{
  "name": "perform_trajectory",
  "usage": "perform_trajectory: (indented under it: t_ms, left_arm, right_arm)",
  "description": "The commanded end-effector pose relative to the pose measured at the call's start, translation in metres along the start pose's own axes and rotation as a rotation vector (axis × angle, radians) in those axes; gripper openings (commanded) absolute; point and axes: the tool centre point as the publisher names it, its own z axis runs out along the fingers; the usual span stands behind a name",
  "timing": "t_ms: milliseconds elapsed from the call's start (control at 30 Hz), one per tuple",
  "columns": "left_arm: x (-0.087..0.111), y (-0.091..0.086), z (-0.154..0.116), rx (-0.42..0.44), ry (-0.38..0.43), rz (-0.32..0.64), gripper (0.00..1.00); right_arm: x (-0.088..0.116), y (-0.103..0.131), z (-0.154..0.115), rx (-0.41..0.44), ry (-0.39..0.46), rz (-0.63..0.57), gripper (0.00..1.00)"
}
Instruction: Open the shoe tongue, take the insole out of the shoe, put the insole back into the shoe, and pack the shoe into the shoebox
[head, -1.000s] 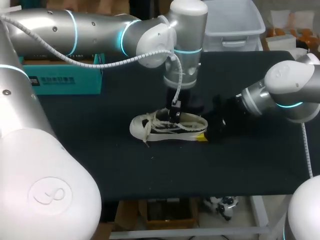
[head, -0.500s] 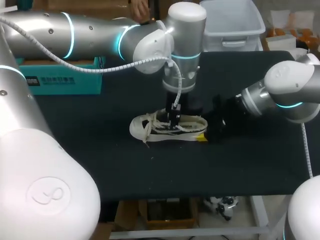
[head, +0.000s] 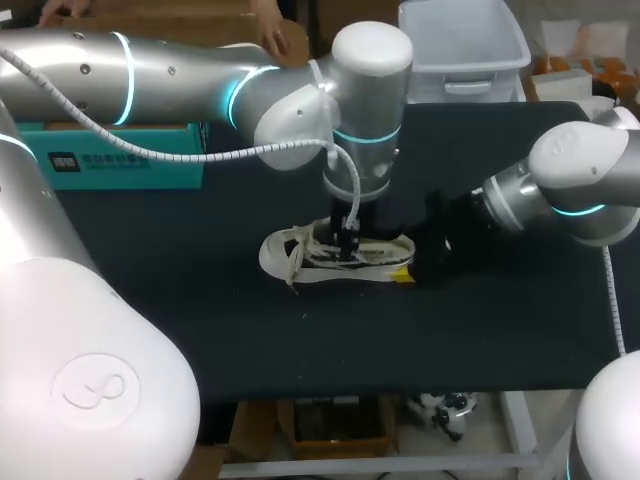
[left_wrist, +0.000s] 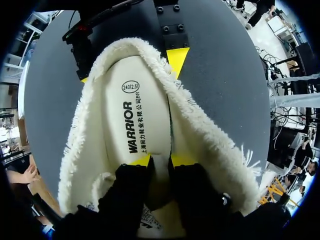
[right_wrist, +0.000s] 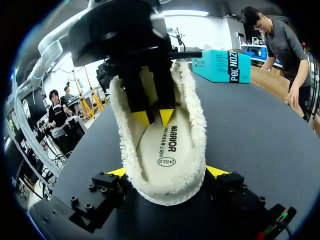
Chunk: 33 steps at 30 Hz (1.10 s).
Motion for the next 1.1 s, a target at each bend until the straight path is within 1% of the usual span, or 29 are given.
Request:
perform_trajectory:
  t_ms: [33, 133, 233, 300, 567, 800, 867, 900, 933, 1000, 1100]
  left_arm:
    - [-0.012, -0.003, 0.087, 0.003, -0.046, -0.021, 0.27]
    - [-0.020, -0.003, 0.095, -0.007, -0.070, -0.040, 0.28]
    - [-0.032, -0.006, 0.103, -0.012, -0.085, -0.052, 0.30]
    - [-0.041, -0.009, 0.107, -0.010, -0.100, -0.058, 0.30]
    - [-0.067, -0.020, 0.115, -0.018, -0.177, -0.060, 0.29]
    - [-0.087, -0.023, 0.116, -0.027, -0.234, -0.076, 0.29]
    - [-0.092, -0.024, 0.115, -0.027, -0.245, -0.077, 0.25]
    - [-0.094, -0.024, 0.115, -0.027, -0.248, -0.077, 0.21]
    - [-0.096, -0.024, 0.115, -0.029, -0.254, -0.081, 0.10]
    - [-0.100, -0.023, 0.115, -0.028, -0.259, -0.087, 0.00]
    - [-0.104, -0.019, 0.111, -0.023, -0.268, -0.097, 0.00]
  right_arm:
    - [0.000, -0.006, 0.007, -0.001, 0.003, 0.001, 0.00]
    - [0.000, -0.006, 0.007, -0.001, 0.003, 0.001, 0.00]
    - [0.000, -0.006, 0.007, -0.001, 0.003, 0.001, 0.00]
    - [0.000, -0.006, 0.007, -0.001, 0.003, 0.001, 0.00]
    - [0.000, -0.006, 0.007, -0.001, 0.003, 0.001, 0.00]
    - [0.000, -0.006, 0.007, -0.001, 0.003, 0.001, 0.00]
    - [0.000, -0.006, 0.007, -0.001, 0.003, 0.001, 0.00]
    - [0.000, -0.006, 0.007, -0.001, 0.003, 0.001, 0.00]
    - [0.000, -0.006, 0.007, -0.001, 0.003, 0.001, 0.00]
    - [0.000, -0.006, 0.007, -0.001, 0.003, 0.001, 0.00]
    - [0.000, -0.006, 0.007, -0.001, 0.003, 0.001, 0.00]
